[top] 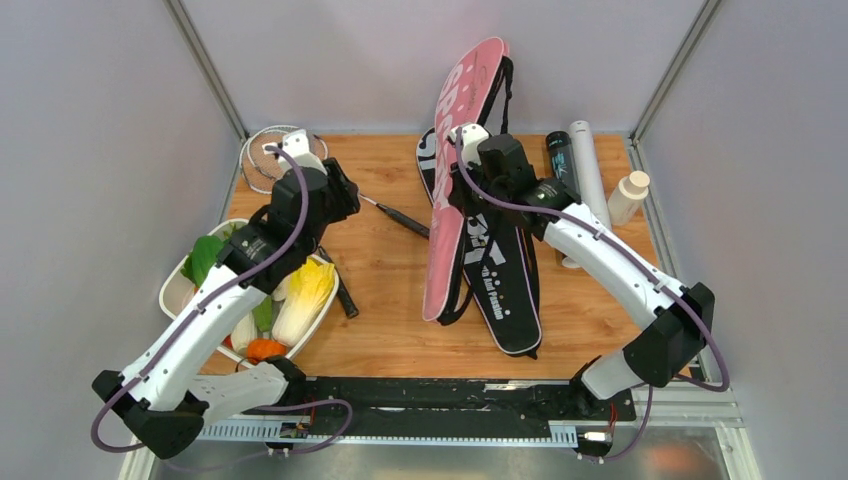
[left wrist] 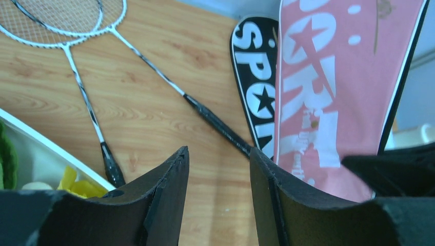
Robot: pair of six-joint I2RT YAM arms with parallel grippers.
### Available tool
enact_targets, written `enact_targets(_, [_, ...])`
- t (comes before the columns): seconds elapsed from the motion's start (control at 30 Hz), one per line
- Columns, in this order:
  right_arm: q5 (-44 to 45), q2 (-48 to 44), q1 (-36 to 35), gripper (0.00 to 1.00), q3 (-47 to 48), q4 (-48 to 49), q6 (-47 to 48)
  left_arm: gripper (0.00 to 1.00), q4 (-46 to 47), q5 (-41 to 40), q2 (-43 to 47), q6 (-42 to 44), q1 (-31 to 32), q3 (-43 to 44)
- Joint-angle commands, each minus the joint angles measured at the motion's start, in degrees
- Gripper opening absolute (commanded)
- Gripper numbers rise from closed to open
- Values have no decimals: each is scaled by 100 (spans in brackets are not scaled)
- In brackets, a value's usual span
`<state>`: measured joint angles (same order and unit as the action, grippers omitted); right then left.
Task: Pack up the badminton gear
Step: Pick up the racket bag from the center of the board, then zip the racket bag at the center of the board.
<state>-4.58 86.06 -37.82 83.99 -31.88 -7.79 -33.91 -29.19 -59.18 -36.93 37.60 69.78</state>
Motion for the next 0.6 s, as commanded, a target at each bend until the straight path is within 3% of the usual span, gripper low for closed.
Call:
enact_targets(0.0, [741,-489,-29,0,567,-292,1736,55,-183,-90,-259,58,-347,775])
enact_targets(0.27, [1348,-955,-58,0,430,-401,3279,55,-299,277,-572,-238,-914,1308])
enact_targets(0.43, [1701,-1102,-63,0,475,-491,3730,55,-259,247,-679,-392,-1176,1462])
enact_targets(0.57, [1793,-1275,-67,0,-172,-262,3936,55,-373,361,-920,-762,-1523,1510])
